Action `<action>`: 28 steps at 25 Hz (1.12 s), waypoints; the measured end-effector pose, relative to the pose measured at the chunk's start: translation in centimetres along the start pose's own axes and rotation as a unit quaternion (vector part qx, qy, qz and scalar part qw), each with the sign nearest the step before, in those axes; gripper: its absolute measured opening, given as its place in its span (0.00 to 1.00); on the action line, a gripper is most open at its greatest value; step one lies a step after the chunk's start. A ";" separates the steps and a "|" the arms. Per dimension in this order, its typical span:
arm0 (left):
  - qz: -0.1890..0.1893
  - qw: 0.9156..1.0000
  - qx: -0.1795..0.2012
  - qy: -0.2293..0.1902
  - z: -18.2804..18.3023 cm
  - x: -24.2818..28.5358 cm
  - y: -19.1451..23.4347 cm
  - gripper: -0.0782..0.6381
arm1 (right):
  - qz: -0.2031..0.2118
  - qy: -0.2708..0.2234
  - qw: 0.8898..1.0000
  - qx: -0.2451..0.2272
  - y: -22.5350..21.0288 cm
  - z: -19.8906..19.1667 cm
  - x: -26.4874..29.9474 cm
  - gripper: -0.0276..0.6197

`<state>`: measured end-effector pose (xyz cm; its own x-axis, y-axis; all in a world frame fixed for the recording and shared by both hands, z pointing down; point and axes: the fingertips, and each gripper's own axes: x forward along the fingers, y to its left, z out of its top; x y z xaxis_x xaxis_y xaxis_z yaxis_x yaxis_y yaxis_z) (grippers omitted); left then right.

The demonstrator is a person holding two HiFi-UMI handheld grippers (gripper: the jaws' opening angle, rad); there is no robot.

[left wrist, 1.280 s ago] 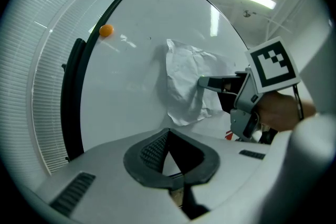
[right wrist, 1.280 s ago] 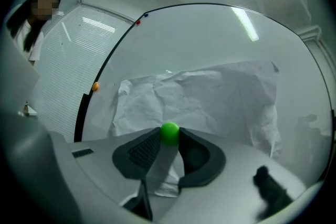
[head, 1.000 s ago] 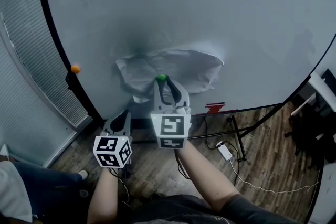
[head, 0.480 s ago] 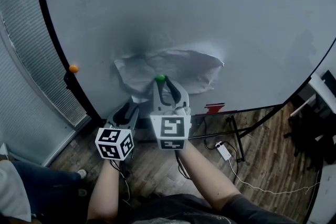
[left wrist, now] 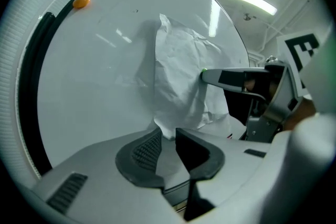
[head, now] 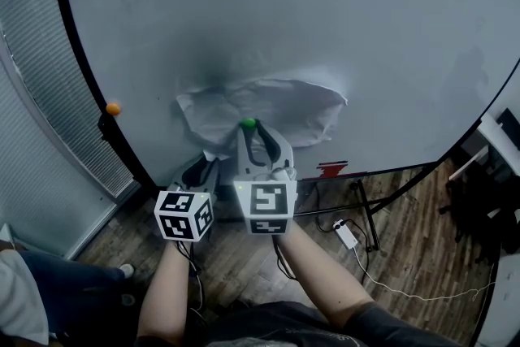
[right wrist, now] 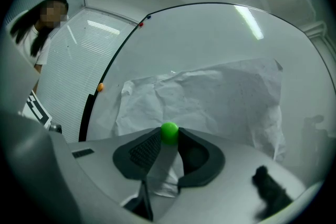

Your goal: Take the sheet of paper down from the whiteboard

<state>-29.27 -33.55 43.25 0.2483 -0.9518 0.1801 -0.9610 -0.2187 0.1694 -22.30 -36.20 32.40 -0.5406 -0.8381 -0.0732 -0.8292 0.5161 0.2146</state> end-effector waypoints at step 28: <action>0.025 0.999 -0.007 -0.033 1.5 -4.1 -1.8 0.13 | 0.048 0.005 0.999 0.003 0.2 -0.9 -0.7 0.15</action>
<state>-28.75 -29.57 40.74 0.1907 -0.9736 0.1251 -0.9701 -0.1674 0.1756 -22.00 -35.66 33.36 -0.6163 -0.7863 -0.0431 -0.7744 0.5952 0.2145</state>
